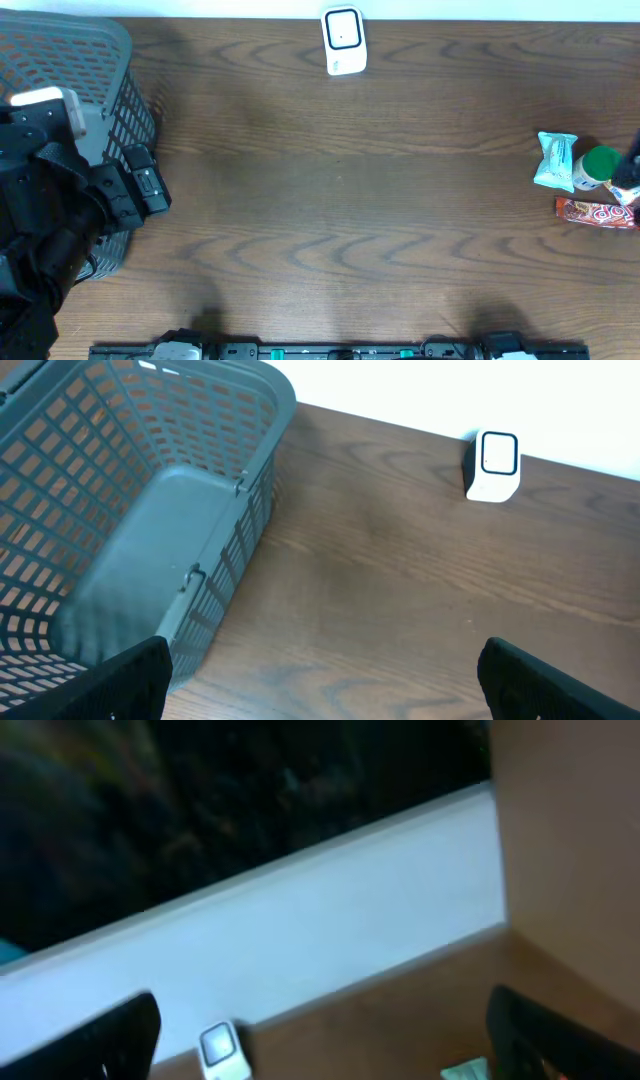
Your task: Scan the item barcode
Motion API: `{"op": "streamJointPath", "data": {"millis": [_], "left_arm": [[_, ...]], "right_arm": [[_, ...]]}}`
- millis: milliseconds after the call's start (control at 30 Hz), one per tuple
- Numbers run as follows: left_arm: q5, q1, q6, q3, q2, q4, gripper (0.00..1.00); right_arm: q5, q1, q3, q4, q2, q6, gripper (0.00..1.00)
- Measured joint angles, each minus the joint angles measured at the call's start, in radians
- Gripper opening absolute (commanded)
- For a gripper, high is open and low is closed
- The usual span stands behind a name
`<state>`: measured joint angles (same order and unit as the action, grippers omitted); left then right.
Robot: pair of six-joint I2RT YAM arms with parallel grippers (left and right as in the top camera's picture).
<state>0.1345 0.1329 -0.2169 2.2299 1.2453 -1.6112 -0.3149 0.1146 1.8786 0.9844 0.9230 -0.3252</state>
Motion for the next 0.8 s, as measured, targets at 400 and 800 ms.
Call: {"op": "streamJointPath", "data": {"millis": [400, 800], "left_arm": [[0.0, 0.0, 0.0, 0.0, 0.0, 0.0, 0.98], [0.0, 0.0, 0.0, 0.0, 0.0, 0.0, 0.98]], "right_arm": [[0.154, 0.0, -0.547, -0.443, -0.323, 0.14, 0.99], [0.243, 0.0, -1.236, -0.827, -0.7, 0.155, 0.99]]}}
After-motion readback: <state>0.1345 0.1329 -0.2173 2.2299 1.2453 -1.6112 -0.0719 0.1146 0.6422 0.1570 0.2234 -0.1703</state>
